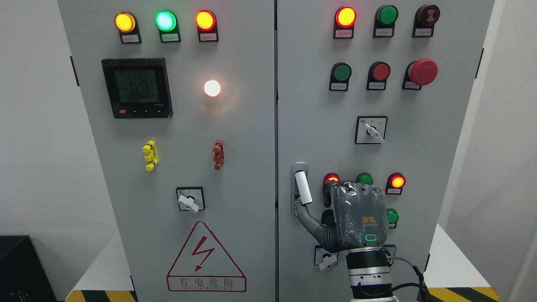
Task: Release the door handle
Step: 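Close the right hand's fingers around the silver handle, then rotate the silver handle outward to horizontal with the right hand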
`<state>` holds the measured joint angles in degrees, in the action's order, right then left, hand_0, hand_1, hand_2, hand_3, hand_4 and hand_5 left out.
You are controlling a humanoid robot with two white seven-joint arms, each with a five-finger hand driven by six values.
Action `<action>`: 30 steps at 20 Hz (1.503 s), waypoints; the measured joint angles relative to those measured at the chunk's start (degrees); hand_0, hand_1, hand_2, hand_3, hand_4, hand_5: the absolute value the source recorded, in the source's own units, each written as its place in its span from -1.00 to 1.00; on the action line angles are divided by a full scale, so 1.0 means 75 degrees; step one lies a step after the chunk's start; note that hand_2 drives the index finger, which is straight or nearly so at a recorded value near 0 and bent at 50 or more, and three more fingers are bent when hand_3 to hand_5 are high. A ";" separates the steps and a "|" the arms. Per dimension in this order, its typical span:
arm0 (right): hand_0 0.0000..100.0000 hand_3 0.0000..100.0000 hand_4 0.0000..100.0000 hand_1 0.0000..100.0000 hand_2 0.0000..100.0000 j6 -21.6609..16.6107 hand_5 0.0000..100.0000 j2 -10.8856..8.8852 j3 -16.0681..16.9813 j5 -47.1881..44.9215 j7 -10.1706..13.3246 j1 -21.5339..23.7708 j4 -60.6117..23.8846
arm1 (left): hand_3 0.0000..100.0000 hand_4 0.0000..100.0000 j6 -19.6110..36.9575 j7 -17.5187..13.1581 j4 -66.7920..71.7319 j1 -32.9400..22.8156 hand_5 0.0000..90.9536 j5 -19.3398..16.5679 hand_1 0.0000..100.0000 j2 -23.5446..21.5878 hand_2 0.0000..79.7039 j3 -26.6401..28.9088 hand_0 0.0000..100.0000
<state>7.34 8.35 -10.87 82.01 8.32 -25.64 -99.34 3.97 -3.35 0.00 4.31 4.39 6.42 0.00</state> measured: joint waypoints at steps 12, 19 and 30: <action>-0.42 1.00 0.96 -0.25 0.56 0.0014 0.83 0.0000 0.0063 0.0002 0.0032 0.0067 -0.0068 | -0.81 -0.97 0.0000 0.0000 0.0000 0.0000 -1.00 0.0000 -1.00 0.0000 -0.95 0.0000 -1.00; -0.42 1.00 0.96 -0.25 0.56 0.0015 0.83 0.0000 0.0098 0.0003 0.0048 0.0100 -0.0102 | -0.81 -0.98 0.0000 0.0000 0.0000 0.0000 -1.00 0.0000 -1.00 0.0000 -0.94 0.0000 -1.00; -0.41 1.00 0.96 -0.26 0.56 0.0006 0.83 0.0000 0.0162 0.0002 0.0025 0.0108 -0.0132 | -0.81 -0.98 0.0000 0.0000 0.0000 0.0000 -1.00 0.0000 -1.00 0.0000 -0.95 0.0000 -1.00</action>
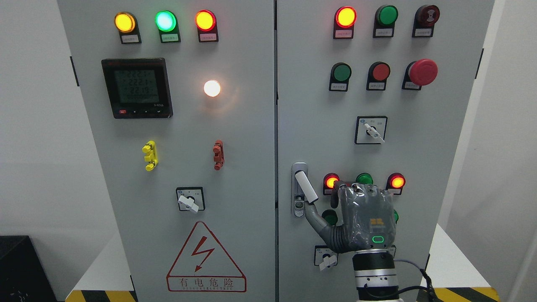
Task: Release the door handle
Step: 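Rotate the silver handle outward to horizontal with the right hand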
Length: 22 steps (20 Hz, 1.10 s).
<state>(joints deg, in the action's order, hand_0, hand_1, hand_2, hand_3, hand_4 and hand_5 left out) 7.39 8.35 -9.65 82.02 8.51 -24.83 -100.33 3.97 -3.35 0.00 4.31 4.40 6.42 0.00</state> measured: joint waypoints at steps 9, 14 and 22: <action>-0.41 1.00 0.96 -0.26 0.56 -0.0003 0.83 0.0000 0.0029 -0.0002 -0.0009 -0.0012 -0.0014 | -0.81 -0.97 0.0000 0.0000 0.0000 0.0000 -1.00 0.0000 -1.00 0.0000 -0.94 0.0000 -1.00; -0.40 1.00 0.96 -0.27 0.56 -0.0003 0.83 0.0000 0.0042 -0.0002 -0.0014 -0.0024 -0.0035 | -0.81 -0.97 0.0000 0.0000 0.0000 0.0000 -1.00 0.0000 -1.00 0.0000 -0.94 0.0000 -1.00; -0.40 1.00 0.96 -0.27 0.56 -0.0003 0.83 0.0000 0.0096 -0.0003 -0.0019 -0.0052 -0.0058 | -0.81 -0.97 0.0000 0.0000 0.0000 0.0000 -1.00 0.0000 -1.00 0.0000 -0.94 0.0000 -1.00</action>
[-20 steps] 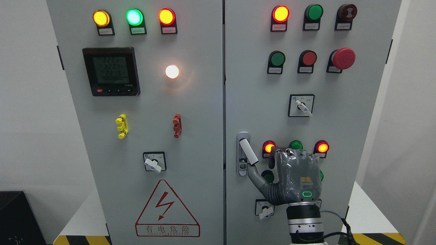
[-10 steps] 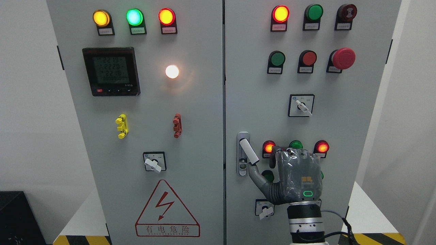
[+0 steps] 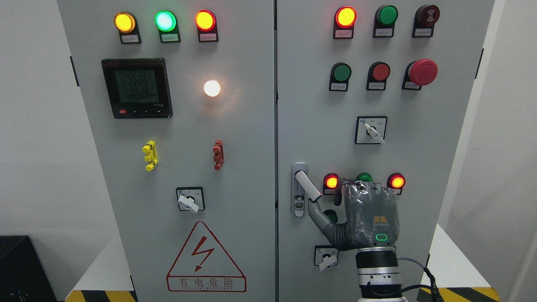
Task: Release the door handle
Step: 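Rotate the silver handle outward to horizontal with the right hand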
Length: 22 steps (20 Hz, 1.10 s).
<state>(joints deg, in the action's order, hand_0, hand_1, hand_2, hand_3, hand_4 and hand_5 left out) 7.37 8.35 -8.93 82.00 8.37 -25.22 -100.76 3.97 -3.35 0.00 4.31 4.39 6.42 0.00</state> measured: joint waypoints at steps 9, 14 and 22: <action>-0.40 1.00 0.96 -0.27 0.56 0.0061 0.83 0.0000 0.0062 0.0000 -0.0023 -0.0102 -0.0011 | -0.81 -0.97 0.0000 0.0000 0.0000 0.0000 -1.00 0.0000 -1.00 0.0000 -0.94 0.0000 -1.00; -0.40 1.00 0.96 -0.27 0.56 0.0067 0.83 0.0000 0.0091 0.0000 -0.0022 -0.0146 -0.0014 | -0.82 -0.97 0.0000 0.0000 0.0000 0.0000 -1.00 0.0000 -1.00 0.0000 -0.94 0.0000 -1.00; -0.40 1.00 0.96 -0.27 0.57 0.0067 0.83 0.0000 0.0157 0.0000 -0.0023 -0.0185 -0.0019 | -0.81 -0.97 0.0000 0.0000 0.0000 0.0000 -1.00 0.0000 -1.00 0.0000 -0.94 0.0000 -1.00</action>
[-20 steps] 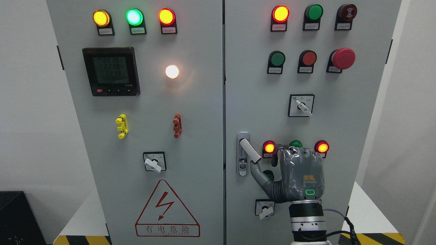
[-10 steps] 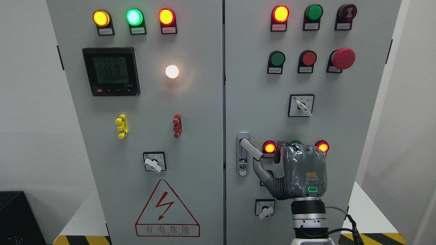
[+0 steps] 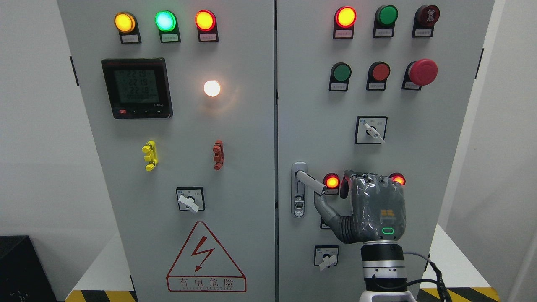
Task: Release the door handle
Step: 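Rotate the silver handle outward to horizontal with the right hand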
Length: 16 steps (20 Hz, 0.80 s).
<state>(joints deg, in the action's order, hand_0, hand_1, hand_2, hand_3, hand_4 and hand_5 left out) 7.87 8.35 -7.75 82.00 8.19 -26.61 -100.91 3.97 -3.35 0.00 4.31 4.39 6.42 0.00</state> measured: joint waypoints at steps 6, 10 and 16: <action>-0.40 1.00 0.96 -0.27 0.57 0.0000 0.83 0.0000 0.0026 0.0000 0.0000 -0.0055 -0.0005 | -0.81 -0.98 0.0000 0.0000 0.0000 0.0000 -1.00 0.0000 -1.00 0.0000 -0.94 0.0000 -1.00; -0.40 1.00 0.96 -0.27 0.57 0.0001 0.83 0.0000 0.0039 0.0000 0.0000 -0.0099 -0.0008 | -0.81 -0.98 0.0000 0.0000 0.0000 0.0000 -1.00 0.0000 -1.00 0.0000 -0.94 0.0000 -1.00; -0.40 1.00 0.96 -0.28 0.57 0.0005 0.83 0.0003 0.0051 0.0000 -0.0023 -0.0143 -0.0008 | -0.81 -0.98 0.0000 0.0000 0.0000 0.0000 -1.00 0.0000 -1.00 0.0000 -0.94 0.0000 -1.00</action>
<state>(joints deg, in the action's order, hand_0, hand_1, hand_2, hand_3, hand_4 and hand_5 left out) 7.91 8.38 -7.37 82.00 8.02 -27.68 -100.97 3.97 -3.35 0.00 4.31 4.39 6.42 0.00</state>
